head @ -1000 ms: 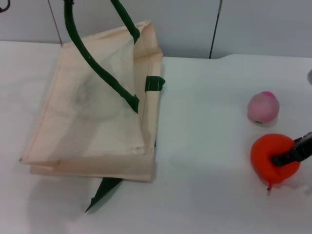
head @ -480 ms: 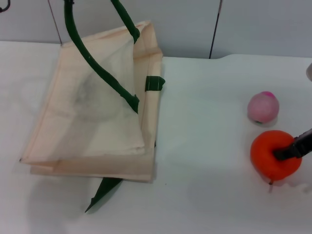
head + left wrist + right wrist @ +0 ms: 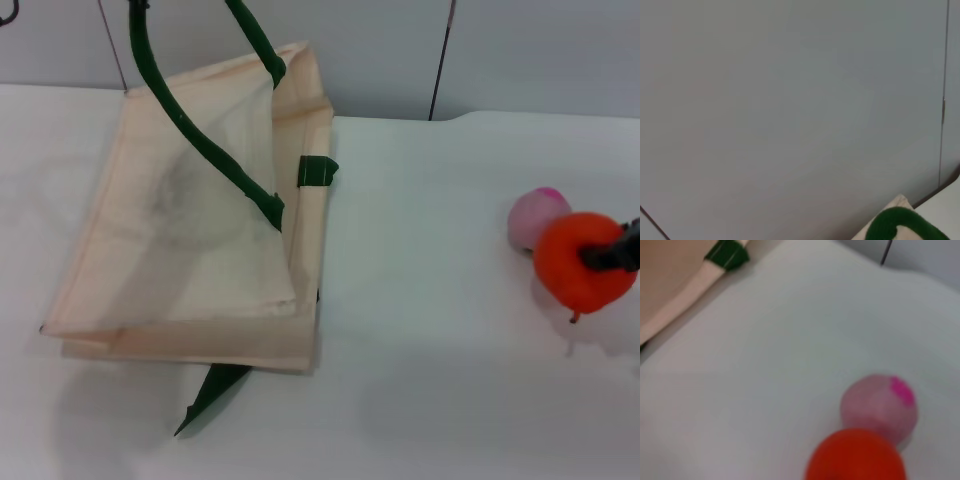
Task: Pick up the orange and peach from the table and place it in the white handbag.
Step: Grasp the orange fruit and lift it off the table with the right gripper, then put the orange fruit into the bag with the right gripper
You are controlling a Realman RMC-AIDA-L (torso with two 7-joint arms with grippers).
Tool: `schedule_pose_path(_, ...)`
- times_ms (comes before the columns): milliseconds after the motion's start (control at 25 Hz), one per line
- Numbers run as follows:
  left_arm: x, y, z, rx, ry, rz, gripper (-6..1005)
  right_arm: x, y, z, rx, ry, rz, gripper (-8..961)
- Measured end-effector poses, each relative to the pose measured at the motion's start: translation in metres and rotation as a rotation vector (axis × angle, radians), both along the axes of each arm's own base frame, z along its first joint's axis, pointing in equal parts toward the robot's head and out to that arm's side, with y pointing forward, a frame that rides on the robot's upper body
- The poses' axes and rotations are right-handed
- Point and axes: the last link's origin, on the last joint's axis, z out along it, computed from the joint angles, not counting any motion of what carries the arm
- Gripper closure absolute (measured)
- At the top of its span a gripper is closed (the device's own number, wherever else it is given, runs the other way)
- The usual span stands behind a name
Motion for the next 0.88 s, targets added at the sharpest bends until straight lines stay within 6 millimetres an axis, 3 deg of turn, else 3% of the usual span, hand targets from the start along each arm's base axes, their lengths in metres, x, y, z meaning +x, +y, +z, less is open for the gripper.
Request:
schedule_pose_path(200,0.000,0.000,0.000,0.001,-0.003,-0.002,879,-0.024,0.000,0.016,0.054,0.016,0.080,514)
schedule_pose_path(240,0.001,0.000,0.000,0.001,-0.003,-0.003,879,-0.039,-0.002,0.017,0.059,0.061,0.124,523)
schedule_pose_path(480,0.009,0.000,-0.004,-0.012,-0.031,-0.037,879,-0.072,-0.003,0.005,0.028,0.162,0.234,557)
schedule_pose_path(720,0.021,0.000,-0.005,-0.023,-0.053,-0.072,880,-0.086,0.013,-0.014,0.034,0.241,0.284,583)
schedule_pose_path(880,0.028,-0.002,-0.009,-0.032,-0.053,-0.090,880,-0.083,0.022,-0.029,0.015,0.271,0.274,618)
